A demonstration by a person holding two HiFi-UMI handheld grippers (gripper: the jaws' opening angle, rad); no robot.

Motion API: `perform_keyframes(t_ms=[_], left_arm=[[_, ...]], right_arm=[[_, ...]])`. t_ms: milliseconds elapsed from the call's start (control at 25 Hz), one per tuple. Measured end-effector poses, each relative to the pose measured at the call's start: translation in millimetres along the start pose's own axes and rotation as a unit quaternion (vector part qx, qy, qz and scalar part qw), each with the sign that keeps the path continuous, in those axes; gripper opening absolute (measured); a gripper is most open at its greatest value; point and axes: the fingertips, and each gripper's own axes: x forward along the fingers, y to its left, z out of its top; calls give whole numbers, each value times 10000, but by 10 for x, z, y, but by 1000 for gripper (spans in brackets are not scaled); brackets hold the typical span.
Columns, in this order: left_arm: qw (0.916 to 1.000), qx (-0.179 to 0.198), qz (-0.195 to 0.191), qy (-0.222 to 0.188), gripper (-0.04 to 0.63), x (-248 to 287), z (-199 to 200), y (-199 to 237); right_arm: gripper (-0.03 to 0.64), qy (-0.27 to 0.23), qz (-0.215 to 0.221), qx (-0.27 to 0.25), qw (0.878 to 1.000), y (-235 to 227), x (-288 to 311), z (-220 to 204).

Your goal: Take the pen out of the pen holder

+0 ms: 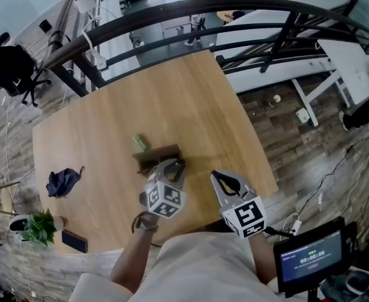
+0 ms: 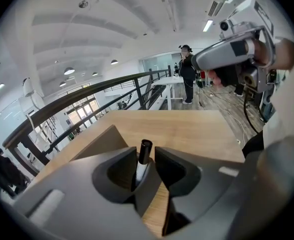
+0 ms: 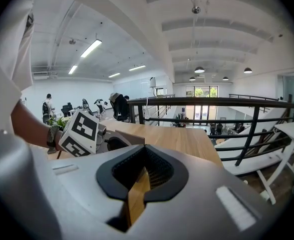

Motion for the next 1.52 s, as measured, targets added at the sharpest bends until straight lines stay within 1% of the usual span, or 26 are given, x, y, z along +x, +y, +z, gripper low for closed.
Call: perform_keyframes(t_ms=[400, 600, 680, 840, 1120, 1360, 1520], left_arm=[[9999, -51, -17, 107, 114, 120, -46, 8], [9999, -101, -4, 90, 103, 102, -50, -8], [9999, -111, 14, 86, 87, 103, -56, -12], [9999, -124, 32, 71, 86, 104, -58, -6], [9998, 64, 167, 29, 66, 104, -40, 44], [9998, 137, 159, -25, 66, 81, -15, 20], [9995, 192, 214, -138, 66, 28, 43, 30]], right_arm=[[3, 133, 50, 66, 9999, -50, 34, -128], [3, 134, 112, 44, 9998, -39, 30, -124], [3, 148, 121, 50, 9998, -44, 34, -134], [3, 175, 149, 52, 9997, -52, 48, -151], [3, 172, 254, 24, 9995, -22, 67, -147], [3, 144, 273, 23, 9995, -1, 70, -134], [3, 152, 264, 34, 9995, 4, 62, -143]])
